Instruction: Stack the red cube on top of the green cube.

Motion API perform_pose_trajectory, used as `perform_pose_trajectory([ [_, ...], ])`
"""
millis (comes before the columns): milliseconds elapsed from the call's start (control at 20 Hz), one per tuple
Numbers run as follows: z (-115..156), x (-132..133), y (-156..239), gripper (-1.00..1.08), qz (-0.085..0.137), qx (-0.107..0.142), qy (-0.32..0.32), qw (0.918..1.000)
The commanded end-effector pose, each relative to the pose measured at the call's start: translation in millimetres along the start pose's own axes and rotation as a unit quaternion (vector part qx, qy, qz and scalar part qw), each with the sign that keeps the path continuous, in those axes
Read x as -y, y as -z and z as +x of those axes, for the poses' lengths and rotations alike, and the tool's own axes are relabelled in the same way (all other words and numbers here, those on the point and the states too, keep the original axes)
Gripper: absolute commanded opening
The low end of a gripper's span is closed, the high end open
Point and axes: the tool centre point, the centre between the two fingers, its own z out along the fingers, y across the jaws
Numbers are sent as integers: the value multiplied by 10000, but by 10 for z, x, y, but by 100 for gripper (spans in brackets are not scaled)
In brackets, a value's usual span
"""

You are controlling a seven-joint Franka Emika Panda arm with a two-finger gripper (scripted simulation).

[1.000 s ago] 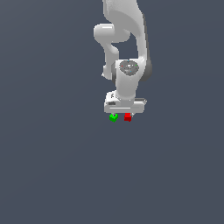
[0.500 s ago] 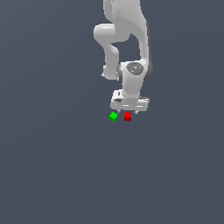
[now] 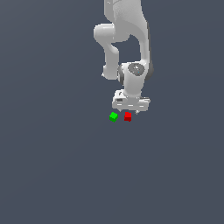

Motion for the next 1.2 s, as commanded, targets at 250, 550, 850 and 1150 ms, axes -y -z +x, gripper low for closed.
perform_pose_trajectory([
  [250,-12,4,-207,100,-1,-1,-7,10000],
  [550,-16,11,-446,100,-3,-5,-17,10000],
  [850,-14,13,-507,-100,-4,-6,-20,10000],
  [1150,-14,13,-507,-100,-4,-6,-20,10000],
])
